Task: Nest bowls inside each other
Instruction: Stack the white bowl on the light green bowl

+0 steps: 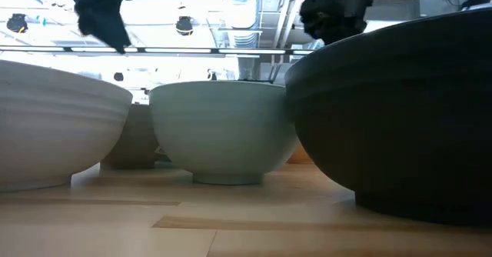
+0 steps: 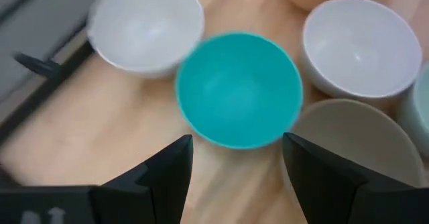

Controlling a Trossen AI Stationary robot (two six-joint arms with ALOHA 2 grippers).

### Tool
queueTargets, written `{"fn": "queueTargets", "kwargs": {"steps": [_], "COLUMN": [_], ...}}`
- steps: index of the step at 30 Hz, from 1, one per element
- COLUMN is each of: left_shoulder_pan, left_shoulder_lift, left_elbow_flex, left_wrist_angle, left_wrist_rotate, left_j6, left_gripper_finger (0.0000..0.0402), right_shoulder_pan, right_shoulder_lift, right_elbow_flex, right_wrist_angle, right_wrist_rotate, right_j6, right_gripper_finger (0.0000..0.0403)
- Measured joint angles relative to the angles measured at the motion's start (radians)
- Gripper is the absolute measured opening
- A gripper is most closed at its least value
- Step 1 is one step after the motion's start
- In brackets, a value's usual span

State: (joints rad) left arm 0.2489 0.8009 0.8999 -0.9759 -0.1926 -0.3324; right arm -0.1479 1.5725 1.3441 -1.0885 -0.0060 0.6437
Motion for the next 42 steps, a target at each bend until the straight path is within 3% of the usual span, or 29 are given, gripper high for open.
{"fn": "queueTargets", "kwargs": {"steps": [7, 14, 20, 31, 42], "left_shoulder_pan": [-0.044, -0.098, -0.112, -0.113, -0.113], "left_shoulder_lift": [-0.109, -0.173, -0.210, -0.232, -0.232], "left_elbow_flex": [-0.149, -0.197, -0.231, -0.233, -0.233], "left_wrist_angle": [0.085, 0.056, 0.042, -0.024, 0.011], "left_wrist_rotate": [0.049, 0.039, 0.049, 0.055, 0.065], "left_j6": [-0.124, -0.116, -0.093, -0.001, -0.022], "left_gripper_finger": [0.0222, 0.0222, 0.0222, 0.0222, 0.0222], "right_shoulder_pan": [0.085, 0.143, 0.184, 0.185, 0.178], "right_shoulder_lift": [0.072, 0.108, 0.155, 0.185, 0.238], "right_elbow_flex": [0.000, -0.003, 0.002, -0.001, -0.012], "right_wrist_angle": [0.087, 0.193, 0.355, 0.353, 0.297], "right_wrist_rotate": [-0.023, -0.043, -0.049, 0.008, 0.051], "right_j6": [0.135, 0.314, 0.434, 0.570, 0.608], "right_gripper_finger": [0.0102, 0.0104, 0.0140, 0.0241, 0.0240]}}
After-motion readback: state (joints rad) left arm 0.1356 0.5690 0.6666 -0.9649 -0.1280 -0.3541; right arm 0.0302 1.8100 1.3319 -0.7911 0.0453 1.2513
